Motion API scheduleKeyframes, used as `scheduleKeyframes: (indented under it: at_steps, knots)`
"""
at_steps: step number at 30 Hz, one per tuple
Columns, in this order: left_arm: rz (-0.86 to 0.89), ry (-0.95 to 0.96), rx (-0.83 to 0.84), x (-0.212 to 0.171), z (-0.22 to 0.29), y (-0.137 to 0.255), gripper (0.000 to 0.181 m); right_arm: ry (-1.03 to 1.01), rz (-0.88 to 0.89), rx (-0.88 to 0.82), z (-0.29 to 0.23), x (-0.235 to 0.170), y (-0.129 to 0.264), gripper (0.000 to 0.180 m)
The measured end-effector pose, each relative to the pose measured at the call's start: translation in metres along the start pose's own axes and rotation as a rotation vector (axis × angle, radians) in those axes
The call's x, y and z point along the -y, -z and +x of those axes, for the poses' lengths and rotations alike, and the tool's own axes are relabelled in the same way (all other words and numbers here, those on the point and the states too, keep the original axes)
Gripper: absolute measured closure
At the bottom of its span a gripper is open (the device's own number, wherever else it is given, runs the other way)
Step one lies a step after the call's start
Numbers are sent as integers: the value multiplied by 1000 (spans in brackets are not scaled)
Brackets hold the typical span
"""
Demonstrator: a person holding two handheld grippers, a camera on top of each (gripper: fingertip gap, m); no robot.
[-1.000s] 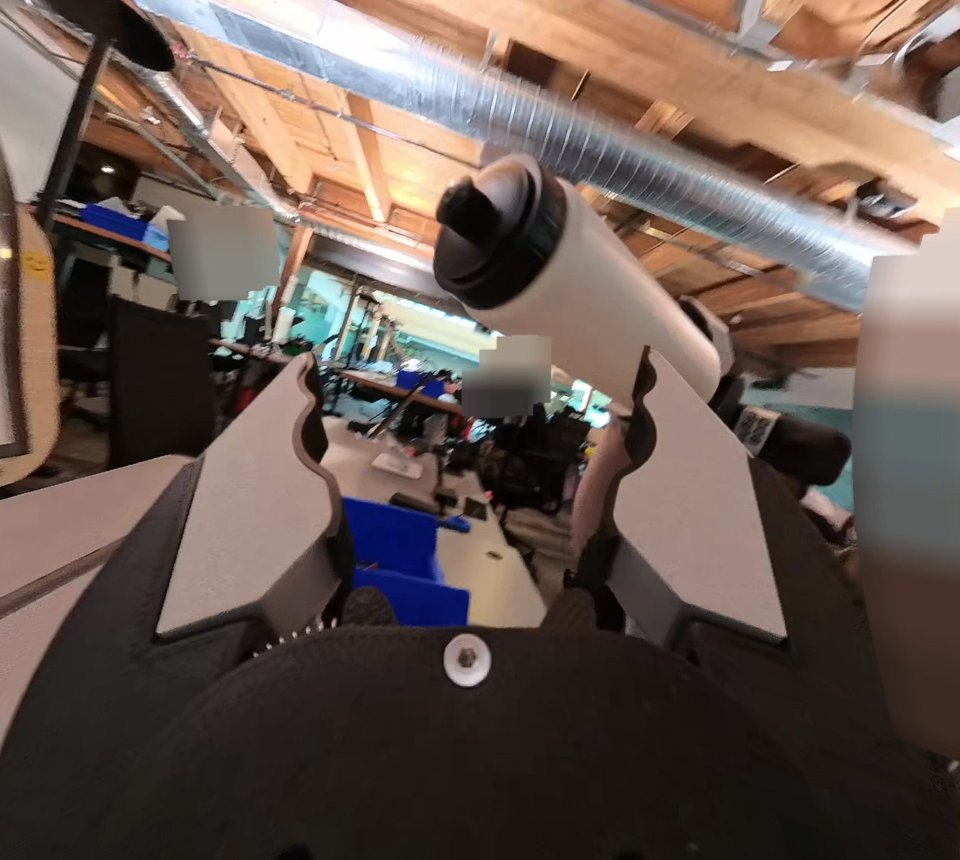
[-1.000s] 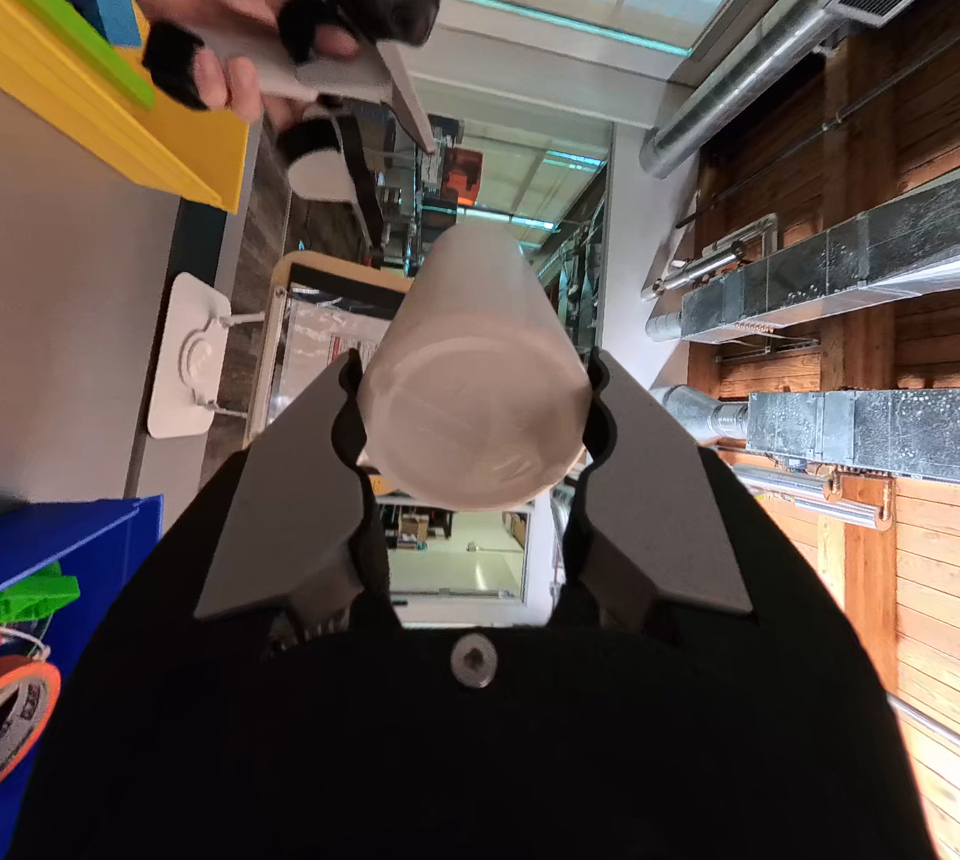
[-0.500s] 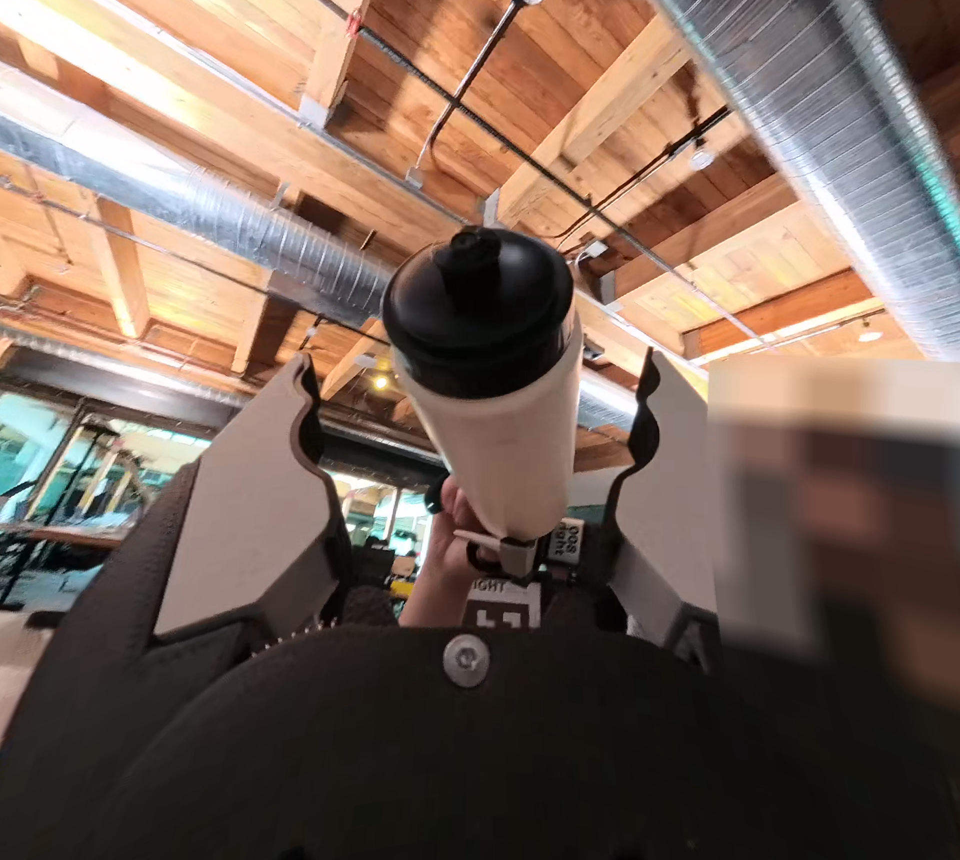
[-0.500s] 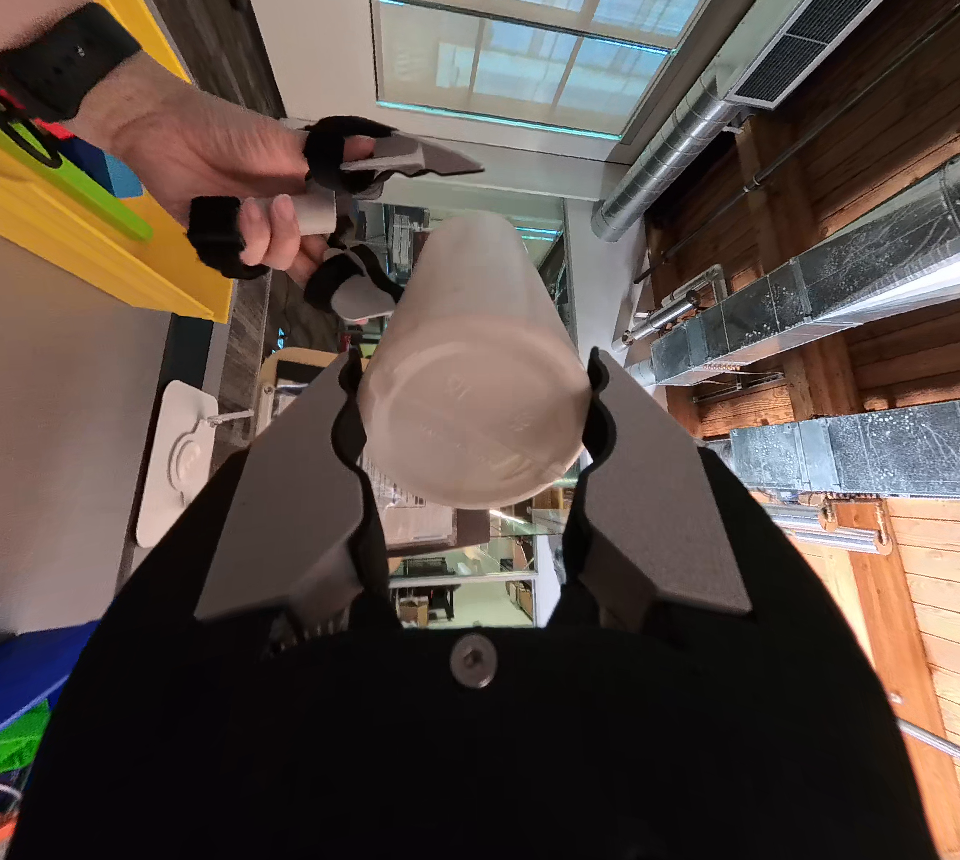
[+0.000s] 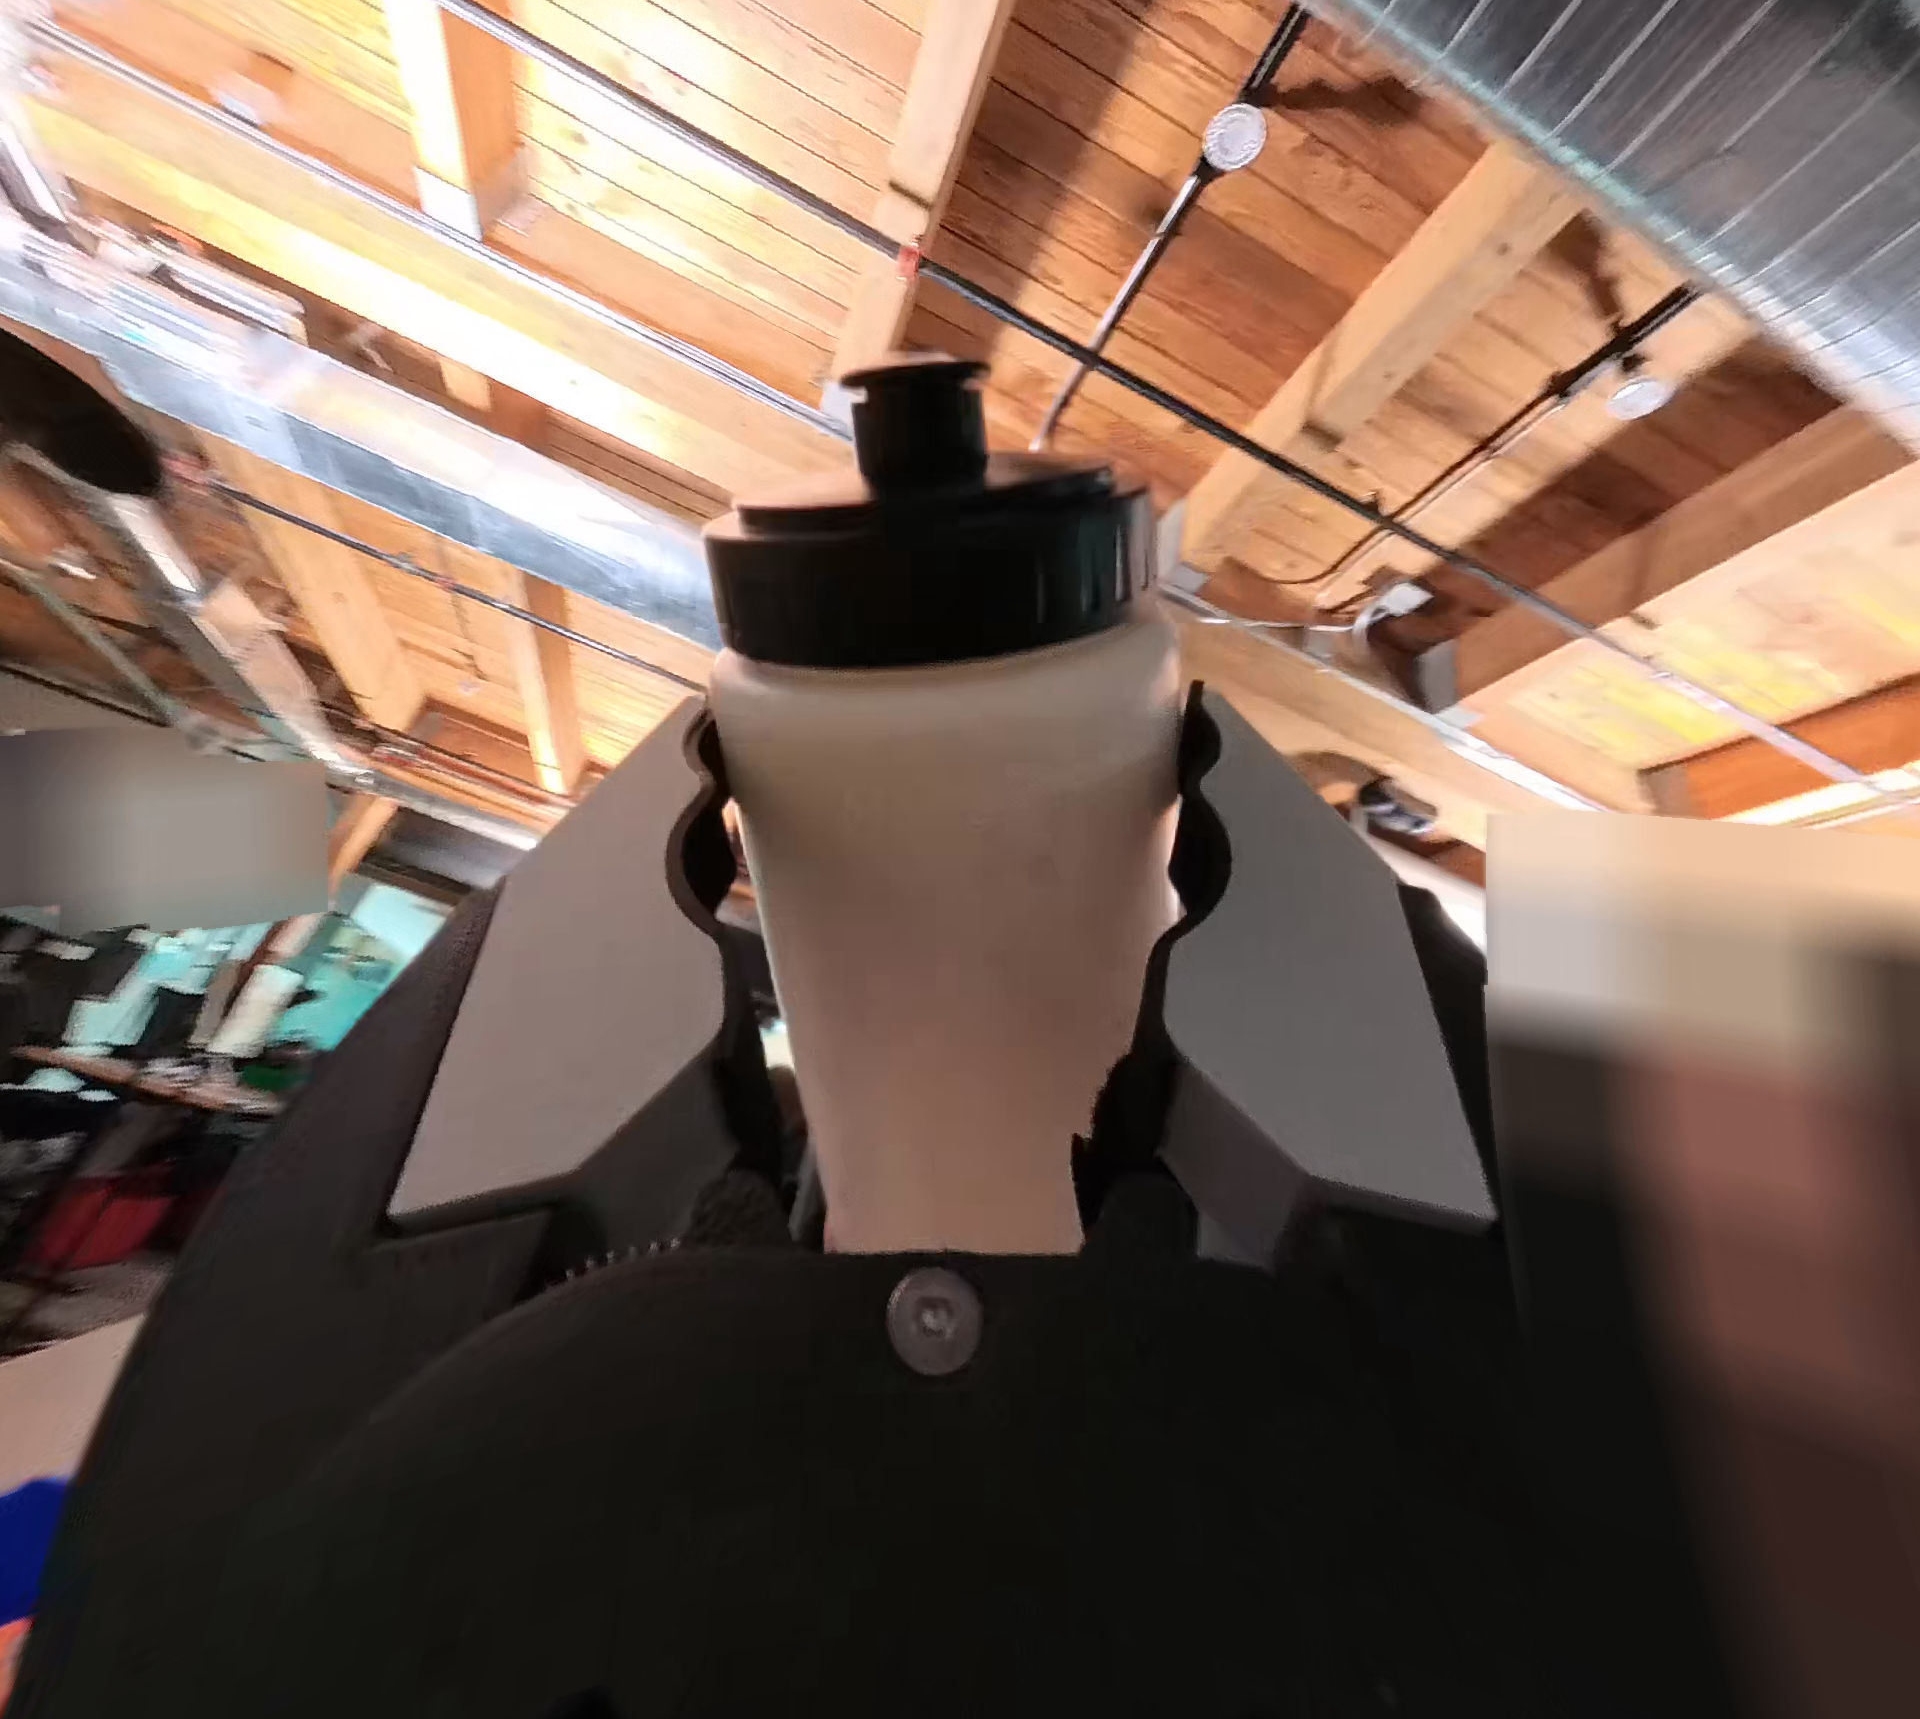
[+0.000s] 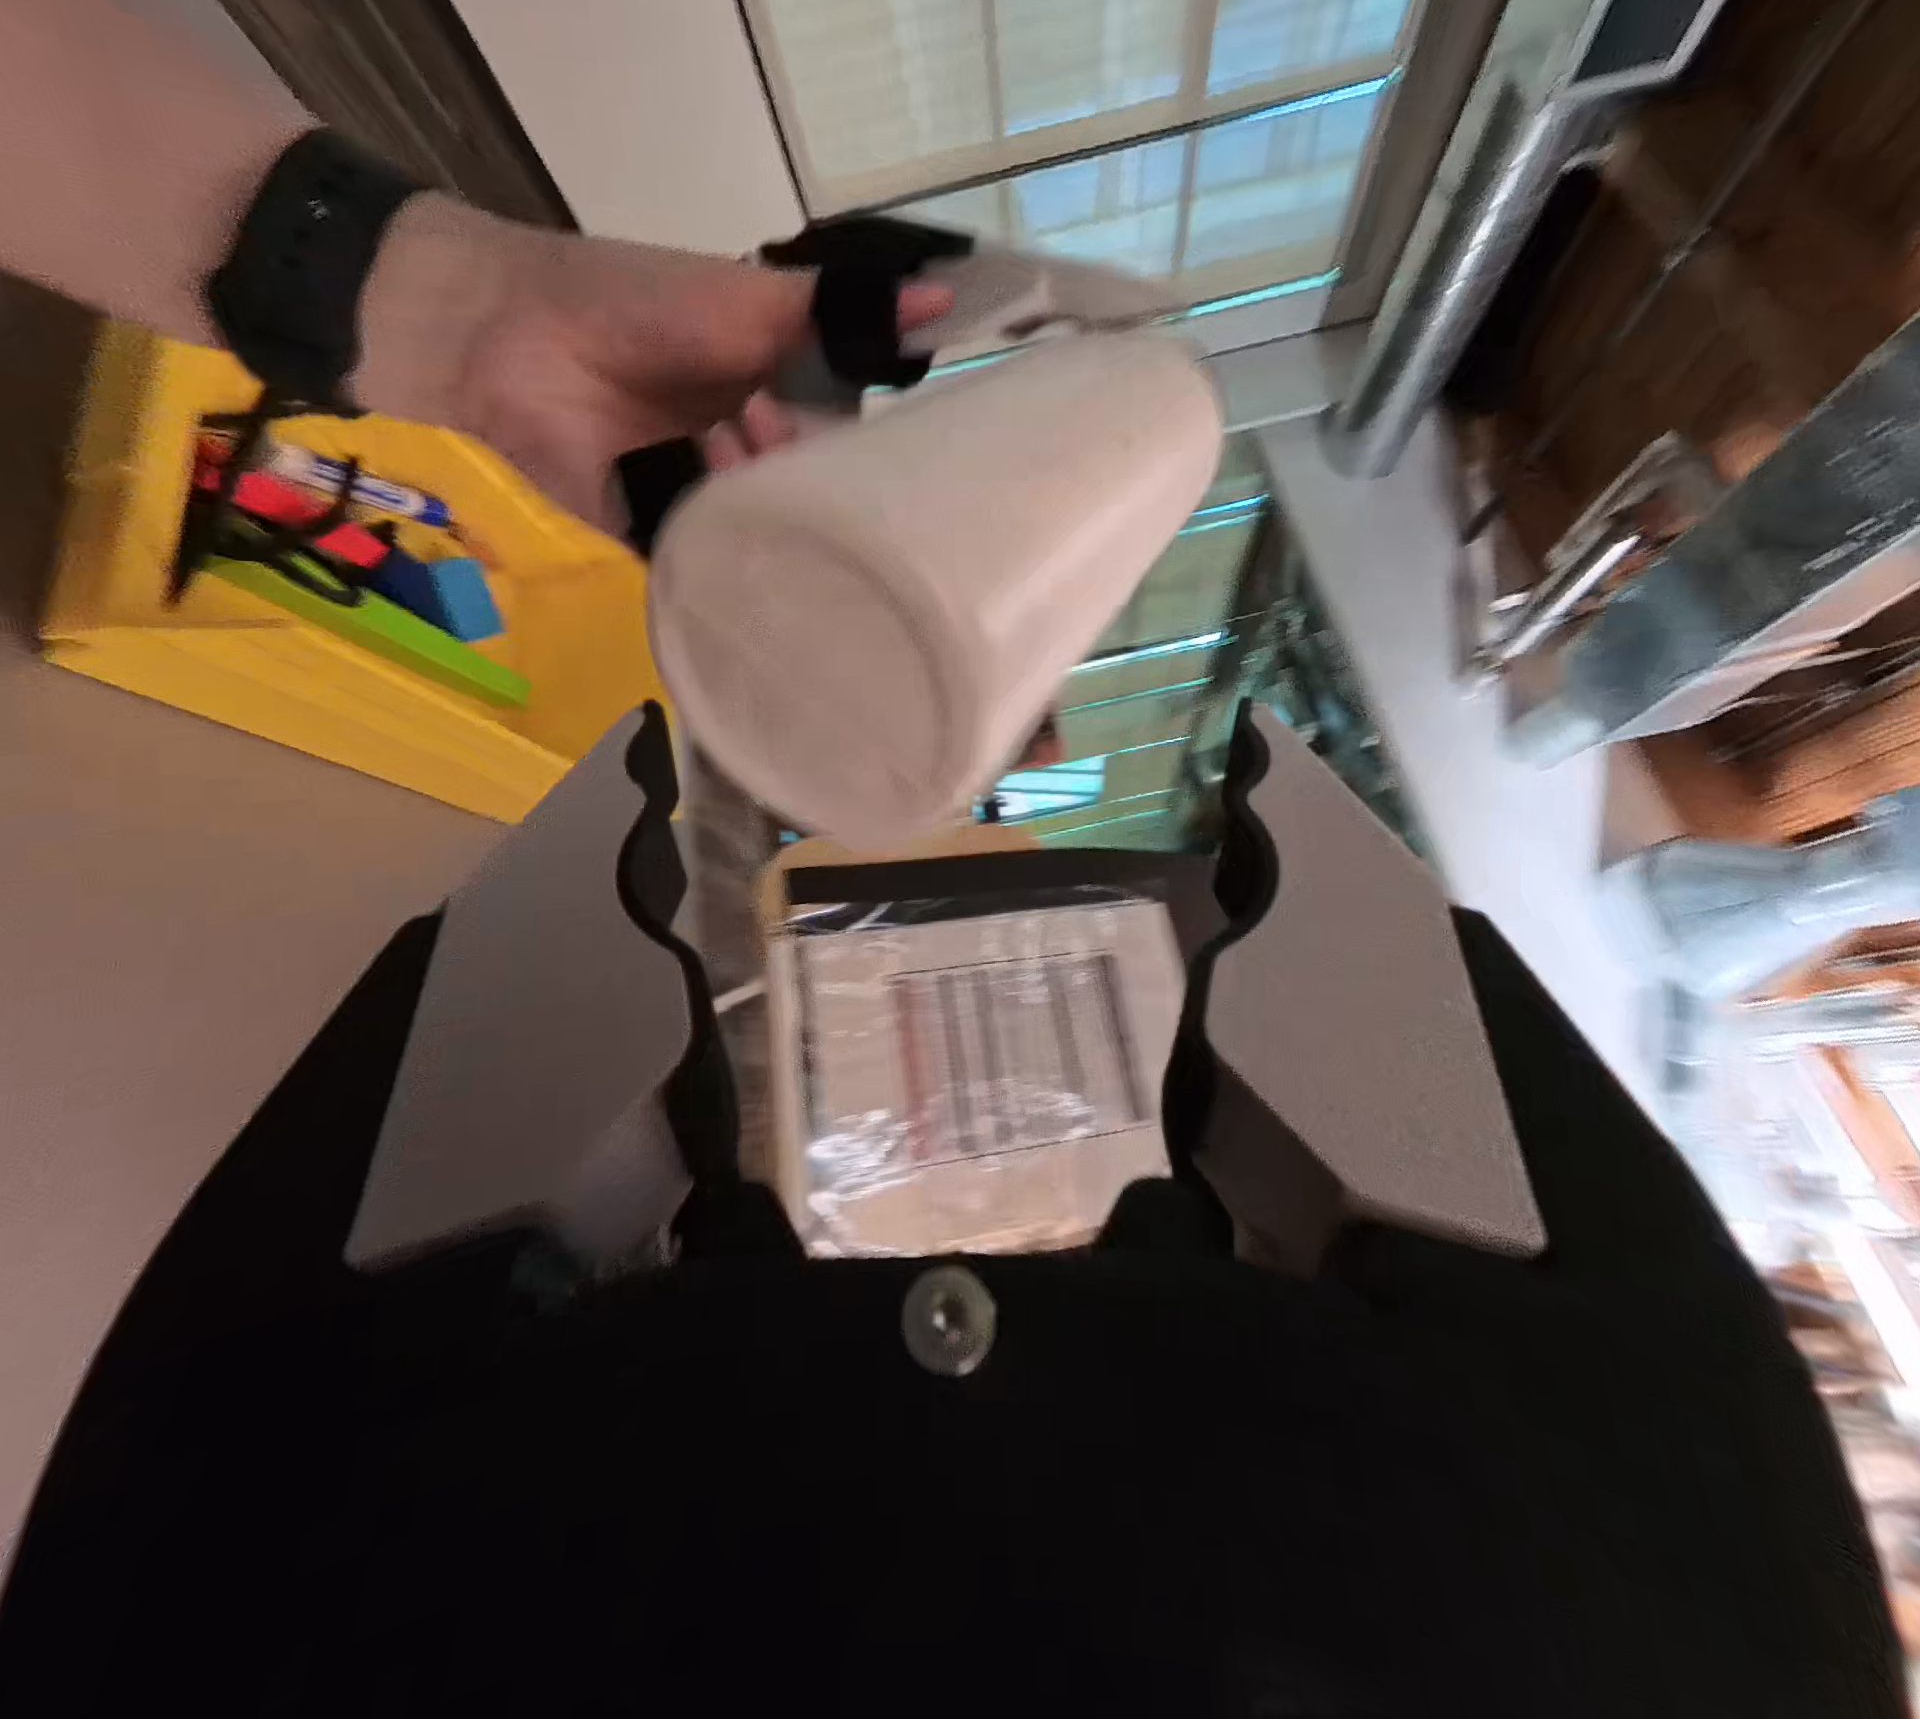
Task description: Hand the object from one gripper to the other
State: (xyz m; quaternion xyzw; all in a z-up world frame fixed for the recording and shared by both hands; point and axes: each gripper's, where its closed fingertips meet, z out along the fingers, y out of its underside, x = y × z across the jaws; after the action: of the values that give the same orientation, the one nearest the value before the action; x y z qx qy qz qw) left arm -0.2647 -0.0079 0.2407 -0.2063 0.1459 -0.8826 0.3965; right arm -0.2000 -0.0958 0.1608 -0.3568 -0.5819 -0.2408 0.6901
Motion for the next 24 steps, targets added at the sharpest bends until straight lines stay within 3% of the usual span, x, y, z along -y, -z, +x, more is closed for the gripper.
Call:
scheduleKeyframes:
  at_steps: [5, 10, 12, 15, 17, 19, 21, 24]
  knots:
    - [-98, -227, 197, 20, -9, 11, 96, -289, 18, 133, -20, -52, 5, 82]
    - [-364, -410, 359, -4, -30, 15, 97, -646, -33, 195, 6, -108, 17, 83]
    - [-438, -485, 398, -15, -37, 16, 97, -795, -4, 149, 30, -116, 24, 94]
    - [-545, -562, 448, -37, -53, 17, 97, -1103, 158, 81, 62, -112, 40, 110]
    - [-629, -628, 476, -55, -66, 20, 96, -1289, 356, 126, 73, -93, 51, 119]
    - [-715, -676, 492, -77, -79, 23, 96, -1423, 445, 193, 78, -83, 55, 118]
    - [-793, -699, 494, -100, -89, 25, 96, -1440, 438, 234, 71, -75, 50, 116]
    - [-878, -724, 475, -130, -96, 26, 96, -1369, 270, 188, 52, -83, 28, 110]
